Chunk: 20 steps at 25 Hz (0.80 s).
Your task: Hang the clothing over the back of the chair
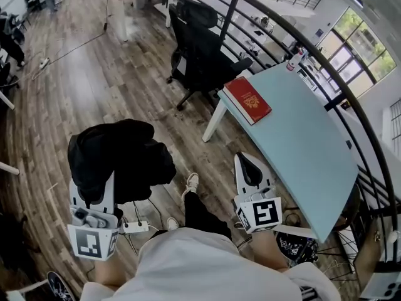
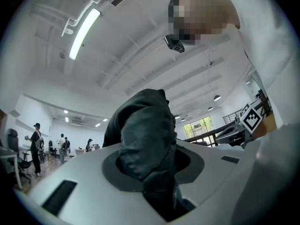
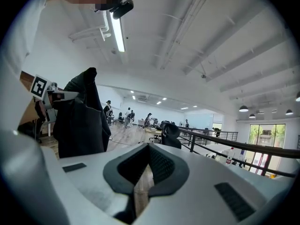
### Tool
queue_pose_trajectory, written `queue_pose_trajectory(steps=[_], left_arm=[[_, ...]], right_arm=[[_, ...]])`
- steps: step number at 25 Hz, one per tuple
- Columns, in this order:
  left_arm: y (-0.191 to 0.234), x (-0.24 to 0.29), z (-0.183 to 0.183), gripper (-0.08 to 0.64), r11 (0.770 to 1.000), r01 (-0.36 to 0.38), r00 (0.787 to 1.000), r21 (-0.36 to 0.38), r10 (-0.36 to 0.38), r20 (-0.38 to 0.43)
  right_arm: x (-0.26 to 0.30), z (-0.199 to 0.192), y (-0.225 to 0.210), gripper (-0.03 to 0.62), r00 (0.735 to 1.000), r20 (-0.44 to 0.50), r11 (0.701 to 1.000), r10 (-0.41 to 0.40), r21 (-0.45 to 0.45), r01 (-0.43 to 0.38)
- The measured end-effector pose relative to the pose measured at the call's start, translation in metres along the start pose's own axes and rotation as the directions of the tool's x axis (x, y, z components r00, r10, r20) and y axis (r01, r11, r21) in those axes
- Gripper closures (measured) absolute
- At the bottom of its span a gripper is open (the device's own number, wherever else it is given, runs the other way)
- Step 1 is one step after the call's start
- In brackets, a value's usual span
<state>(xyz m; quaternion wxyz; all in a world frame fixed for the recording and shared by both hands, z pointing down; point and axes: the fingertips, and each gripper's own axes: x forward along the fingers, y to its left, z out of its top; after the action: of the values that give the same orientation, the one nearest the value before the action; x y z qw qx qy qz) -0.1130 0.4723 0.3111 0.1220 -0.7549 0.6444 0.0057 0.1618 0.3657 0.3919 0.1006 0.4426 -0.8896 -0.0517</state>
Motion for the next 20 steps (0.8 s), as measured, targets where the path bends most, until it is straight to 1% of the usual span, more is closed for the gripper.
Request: queue_pose_trajectory(steps=[6, 9, 12, 15, 18, 20], left_arm=[[0.021, 0.061, -0.014, 0.426, 1.0, -0.022, 1.0, 0.008, 0.022, -0.007], [0.031, 0.107, -0.018, 0.426, 0.999, -0.035, 0.999, 0.024, 0.035, -0.011], [0.042, 0.157, -0.023, 0.426, 0.998, -0.063, 0.998, 0.016, 0.063, 0.006], [0.046, 0.21, -0.018, 0.426, 0.996, -0.077, 0.997, 0.034, 0.077, 0.001], [0.055, 0.254, -0.019, 0.426, 0.994, -0.104, 0.994, 0.032, 0.103, 0.022], [0.064, 0.286, -0.026, 0.426, 0.992, -0.12, 0.992, 0.028, 0.119, 0.031]], right_arm=[[0.078, -0.001, -0.033, 0.577, 0.999, 0.036, 0.999, 0.03, 0.015, -0.031], [0.128, 0.003, -0.059, 0.577, 0.997, 0.056, 0.998, 0.053, 0.027, -0.055], [0.179, 0.003, -0.094, 0.577, 0.995, 0.068, 0.996, 0.071, 0.043, -0.074], [0.218, 0.004, -0.127, 0.577, 0.993, 0.079, 0.993, 0.09, 0.066, -0.095], [0.259, 0.004, -0.156, 0.577, 0.987, 0.106, 0.989, 0.117, 0.076, -0.126], [0.294, 0.003, -0.173, 0.577, 0.983, 0.122, 0.986, 0.14, 0.074, -0.149]])
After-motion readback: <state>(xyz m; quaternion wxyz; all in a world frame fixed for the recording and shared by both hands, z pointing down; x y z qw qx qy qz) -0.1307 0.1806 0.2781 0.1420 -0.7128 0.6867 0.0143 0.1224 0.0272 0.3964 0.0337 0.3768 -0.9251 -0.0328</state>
